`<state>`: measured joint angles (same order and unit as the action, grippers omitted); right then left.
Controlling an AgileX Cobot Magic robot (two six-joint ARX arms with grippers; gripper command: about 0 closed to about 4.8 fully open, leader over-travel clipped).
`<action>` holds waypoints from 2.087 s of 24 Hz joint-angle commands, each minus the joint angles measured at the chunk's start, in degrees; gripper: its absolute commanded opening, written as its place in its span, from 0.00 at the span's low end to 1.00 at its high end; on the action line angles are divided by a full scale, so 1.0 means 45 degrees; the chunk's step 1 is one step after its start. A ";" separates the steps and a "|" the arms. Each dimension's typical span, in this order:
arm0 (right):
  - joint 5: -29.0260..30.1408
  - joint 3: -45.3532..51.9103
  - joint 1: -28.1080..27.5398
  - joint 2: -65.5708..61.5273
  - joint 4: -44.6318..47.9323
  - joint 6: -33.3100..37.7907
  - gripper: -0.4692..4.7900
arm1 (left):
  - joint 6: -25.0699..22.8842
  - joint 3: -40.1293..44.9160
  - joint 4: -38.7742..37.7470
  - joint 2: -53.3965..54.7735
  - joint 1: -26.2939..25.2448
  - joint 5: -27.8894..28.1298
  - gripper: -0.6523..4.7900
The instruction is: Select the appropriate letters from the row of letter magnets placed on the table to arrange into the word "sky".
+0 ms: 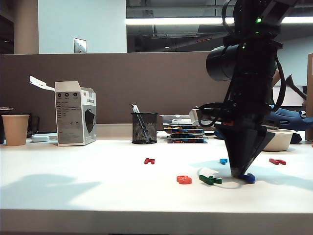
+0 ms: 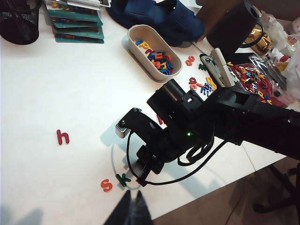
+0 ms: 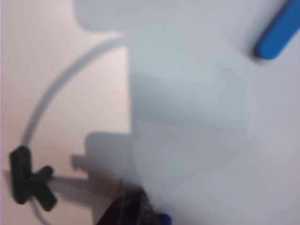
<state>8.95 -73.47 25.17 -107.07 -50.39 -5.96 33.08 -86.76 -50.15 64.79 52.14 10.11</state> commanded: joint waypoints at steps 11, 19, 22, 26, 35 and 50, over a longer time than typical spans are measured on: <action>0.0374 0.0097 0.0044 0.0563 -0.0097 0.0097 0.22 | -0.0015 -0.0049 0.0117 -0.0029 -0.0019 0.0039 0.11; 0.0369 -0.0209 0.0029 0.1962 0.1122 0.0102 0.26 | -0.0015 -0.0049 0.0117 -0.0029 -0.0019 0.0044 0.11; 0.0228 -0.0646 -0.0078 0.2059 0.1001 0.0136 0.26 | -0.0015 -0.0049 0.0117 -0.0029 -0.0019 0.0044 0.11; -0.0282 -0.0967 -0.0398 0.2069 0.0801 0.0549 0.18 | -0.0015 -0.0049 0.0121 -0.0029 -0.0019 0.0044 0.11; -0.1151 -0.0515 -0.1083 0.2035 -0.1656 0.1375 0.07 | -0.0015 -0.0049 0.0117 -0.0029 -0.0019 0.0044 0.11; -0.0005 0.1865 -0.1064 0.2035 -0.0151 0.2336 0.07 | -0.0015 -0.0049 0.0117 -0.0029 -0.0019 0.0044 0.11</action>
<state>8.82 -65.19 20.32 -98.08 -51.72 3.62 33.08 -86.76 -50.15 64.82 52.14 10.11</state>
